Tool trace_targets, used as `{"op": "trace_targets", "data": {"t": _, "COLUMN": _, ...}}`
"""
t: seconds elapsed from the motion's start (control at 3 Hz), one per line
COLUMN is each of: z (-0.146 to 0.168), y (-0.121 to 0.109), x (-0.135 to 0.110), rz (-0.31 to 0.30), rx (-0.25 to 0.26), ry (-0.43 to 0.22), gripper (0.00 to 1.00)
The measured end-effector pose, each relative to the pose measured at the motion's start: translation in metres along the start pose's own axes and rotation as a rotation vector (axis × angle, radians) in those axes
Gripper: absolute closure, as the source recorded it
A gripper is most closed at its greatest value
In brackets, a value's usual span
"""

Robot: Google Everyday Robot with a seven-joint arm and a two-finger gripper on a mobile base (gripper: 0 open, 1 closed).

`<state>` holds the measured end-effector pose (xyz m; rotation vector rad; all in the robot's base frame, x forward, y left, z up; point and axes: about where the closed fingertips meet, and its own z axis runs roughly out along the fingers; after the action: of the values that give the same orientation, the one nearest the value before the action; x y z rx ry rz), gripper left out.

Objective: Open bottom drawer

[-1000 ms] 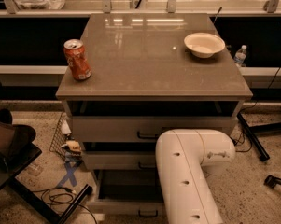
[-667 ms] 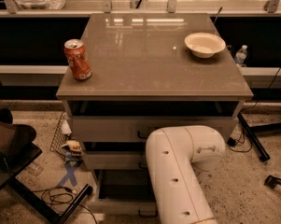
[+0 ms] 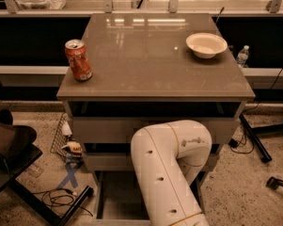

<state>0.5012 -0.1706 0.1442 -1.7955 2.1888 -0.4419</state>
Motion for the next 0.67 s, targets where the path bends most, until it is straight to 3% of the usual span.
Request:
{"op": "trace_targets", "data": {"t": 0.33, "z": -0.031, "y": 0.042, "x": 0.046, "rz": 0.052, "rx": -0.078, "ry": 0.108, "gripper": 1.00}}
{"op": "trace_targets", "data": {"t": 0.67, "z": -0.075, "y": 0.092, "x": 0.106, "rz": 0.146, "rx": -0.173, "ry": 0.232, "gripper": 0.97}}
